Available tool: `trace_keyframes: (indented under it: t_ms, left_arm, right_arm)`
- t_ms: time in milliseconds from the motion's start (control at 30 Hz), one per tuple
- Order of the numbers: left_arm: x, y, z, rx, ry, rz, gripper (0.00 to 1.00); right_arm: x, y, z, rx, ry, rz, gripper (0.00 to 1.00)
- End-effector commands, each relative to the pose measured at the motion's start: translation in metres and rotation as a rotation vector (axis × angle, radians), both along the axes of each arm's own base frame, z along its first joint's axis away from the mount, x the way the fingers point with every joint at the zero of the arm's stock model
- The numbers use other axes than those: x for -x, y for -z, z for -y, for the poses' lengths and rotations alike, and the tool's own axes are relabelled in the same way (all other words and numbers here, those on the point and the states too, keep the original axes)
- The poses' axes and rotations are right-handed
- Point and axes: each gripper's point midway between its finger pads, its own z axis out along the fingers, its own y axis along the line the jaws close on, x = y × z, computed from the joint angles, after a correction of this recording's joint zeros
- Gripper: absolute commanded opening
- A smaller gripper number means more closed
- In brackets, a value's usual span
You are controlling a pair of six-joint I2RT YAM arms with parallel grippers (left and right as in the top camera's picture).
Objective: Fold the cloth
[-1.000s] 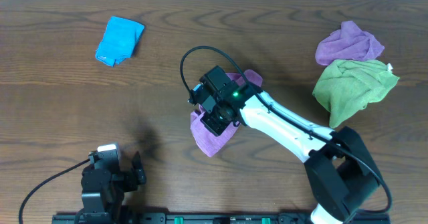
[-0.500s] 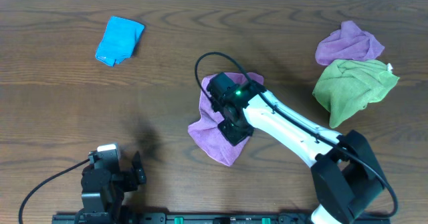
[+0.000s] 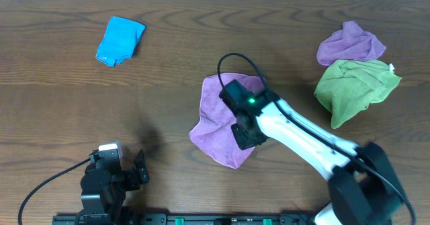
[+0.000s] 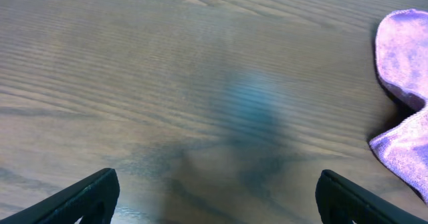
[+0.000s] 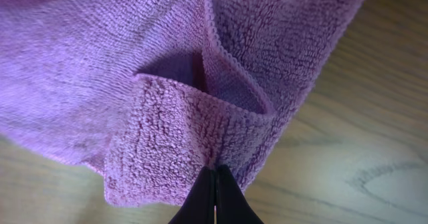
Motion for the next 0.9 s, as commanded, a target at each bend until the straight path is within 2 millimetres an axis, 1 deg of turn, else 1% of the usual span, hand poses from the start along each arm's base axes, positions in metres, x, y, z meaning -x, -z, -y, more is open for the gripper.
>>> trace_keyframes:
  t_ms: [0, 100, 200, 300, 333, 367, 400, 500, 633, 767, 867]
  left_arm:
    - [-0.001, -0.018, 0.007, 0.029, 0.027, 0.035, 0.95]
    - [-0.001, -0.020, 0.016, 0.060, 0.069, 0.014, 0.95]
    - [-0.001, -0.019, 0.023, 0.087, 0.102, -0.026, 0.95]
    - [-0.002, -0.016, 0.025, 0.098, 0.110, -0.082, 0.95]
    - [-0.002, -0.016, 0.025, 0.100, 0.110, -0.106, 0.95]
    - [-0.003, -0.015, 0.025, 0.101, 0.108, -0.126, 0.95]
    - [-0.003, -0.015, 0.025, 0.103, 0.107, -0.151, 0.95]
    - [-0.006, -0.015, 0.026, 0.109, 0.106, -0.228, 0.95]
    - [-0.012, -0.015, 0.029, 0.130, 0.115, -0.341, 0.95]
    - [-0.018, -0.016, 0.047, 0.215, 0.182, -0.438, 0.95]
    - [-0.026, -0.017, 0.063, 0.295, 0.240, -0.479, 0.95]
  right_arm:
    - [0.003, -0.011, 0.011, -0.024, 0.039, 0.040, 0.01]
    - [0.013, -0.010, 0.024, -0.029, 0.062, 0.035, 0.01]
    - [0.022, -0.002, 0.036, -0.027, 0.109, 0.021, 0.02]
    - [0.028, 0.009, 0.047, -0.021, 0.178, 0.014, 0.23]
    - [0.029, 0.012, 0.050, -0.020, 0.203, 0.015, 0.33]
    - [0.030, 0.015, 0.052, -0.022, 0.227, 0.016, 0.38]
    - [0.030, 0.016, 0.052, -0.027, 0.247, 0.022, 0.40]
    - [0.024, 0.011, 0.048, -0.057, 0.263, 0.057, 0.40]
    - [0.018, -0.006, 0.039, -0.136, 0.254, 0.109, 0.45]
    - [0.021, -0.022, 0.027, -0.228, 0.229, 0.124, 0.52]
    - [0.013, -0.027, 0.021, -0.262, 0.208, 0.165, 0.54]
